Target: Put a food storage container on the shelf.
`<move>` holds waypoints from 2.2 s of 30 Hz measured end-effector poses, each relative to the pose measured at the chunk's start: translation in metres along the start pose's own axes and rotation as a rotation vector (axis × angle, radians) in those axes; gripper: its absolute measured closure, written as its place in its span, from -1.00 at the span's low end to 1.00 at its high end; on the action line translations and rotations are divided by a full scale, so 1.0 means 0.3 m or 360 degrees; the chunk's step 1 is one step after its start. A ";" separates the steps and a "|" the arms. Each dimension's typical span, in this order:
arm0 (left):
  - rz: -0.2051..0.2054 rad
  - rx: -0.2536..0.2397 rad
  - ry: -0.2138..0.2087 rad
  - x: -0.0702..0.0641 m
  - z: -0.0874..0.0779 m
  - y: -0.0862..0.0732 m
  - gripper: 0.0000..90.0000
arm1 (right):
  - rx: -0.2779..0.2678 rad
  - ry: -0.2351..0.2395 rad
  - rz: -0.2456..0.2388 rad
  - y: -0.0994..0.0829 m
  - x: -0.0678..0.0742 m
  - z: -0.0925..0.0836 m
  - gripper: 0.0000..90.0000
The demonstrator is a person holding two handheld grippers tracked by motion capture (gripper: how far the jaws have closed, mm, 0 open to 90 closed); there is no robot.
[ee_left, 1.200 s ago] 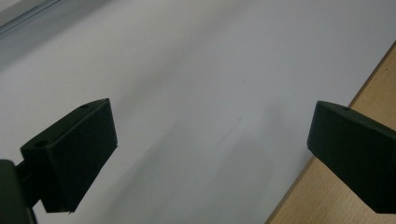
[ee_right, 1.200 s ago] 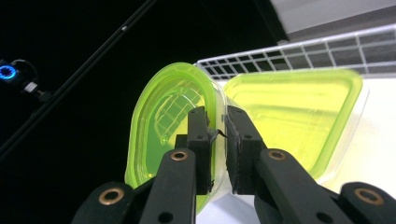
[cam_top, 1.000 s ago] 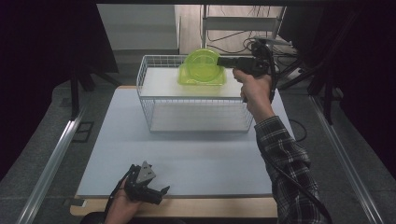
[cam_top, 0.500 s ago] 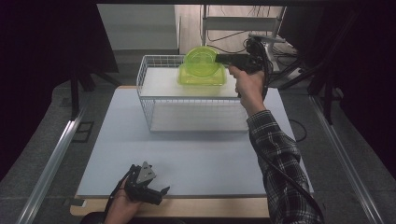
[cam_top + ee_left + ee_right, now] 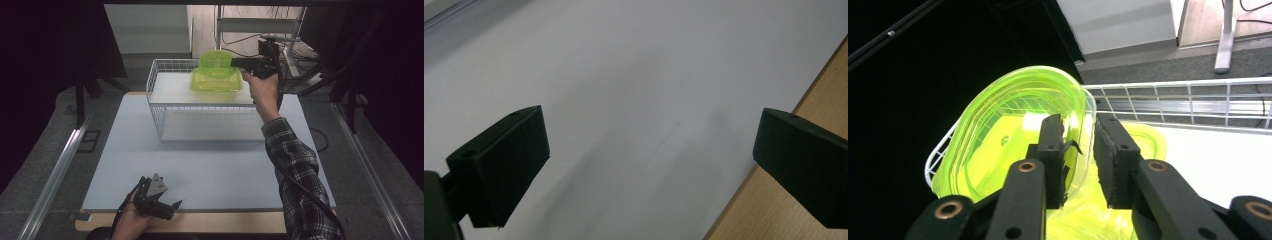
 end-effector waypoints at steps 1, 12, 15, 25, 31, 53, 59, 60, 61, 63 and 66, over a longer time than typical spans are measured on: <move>0.0000 0.0001 0.0000 0.000 0.000 0.000 -0.97 | 0.0003 -0.0009 -0.0003 -0.001 -0.002 0.003 0.61; 0.0009 0.0009 0.0000 -0.002 0.001 -0.001 -0.97 | -0.0004 0.0018 -0.0023 0.005 0.002 -0.003 0.36; 0.0010 0.0010 -0.0001 -0.002 0.002 -0.001 -0.97 | -0.0001 0.0049 -0.0023 0.004 0.003 -0.013 0.20; 0.0011 0.0016 -0.0002 -0.005 0.004 -0.001 -0.97 | 0.0025 0.0155 -0.0067 -0.032 0.001 -0.062 -0.22; 0.0013 0.0020 -0.0002 -0.005 0.004 -0.002 -0.97 | 0.0063 0.0200 -0.0116 -0.061 0.002 -0.084 -0.34; 0.0006 0.0010 -0.0004 -0.003 0.002 0.001 -0.98 | 0.0123 0.0264 -0.0202 -0.151 -0.004 -0.148 -0.50; -0.0024 -0.0032 -0.0030 -0.004 -0.002 0.007 -0.98 | 0.0143 0.0271 -0.0230 -0.184 -0.010 -0.169 -0.53; -0.0025 -0.0034 -0.0033 -0.005 -0.002 0.008 -0.98 | 0.0147 0.0268 -0.0238 -0.190 -0.012 -0.171 -0.54; -0.0025 -0.0035 -0.0035 -0.005 -0.001 0.008 -0.98 | 0.0150 0.0270 -0.0249 -0.197 -0.013 -0.174 -0.55; -0.0026 -0.0036 -0.0033 -0.005 -0.001 0.007 -0.98 | 0.0159 0.0277 -0.0259 -0.211 -0.015 -0.178 -0.57; -0.0022 -0.0043 -0.0031 -0.003 -0.001 0.007 -0.98 | 0.0173 0.0297 -0.0263 -0.232 -0.018 -0.184 -0.62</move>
Point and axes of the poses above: each handheld gripper's, and its own axes: z roughly forward along the jaws, y roughly out of its top, x roughly to its left, the point moved 4 cm from there along z, roughly forward along the jaws, and after that the axes turned 11 degrees about -x, right-handed, at the moved point
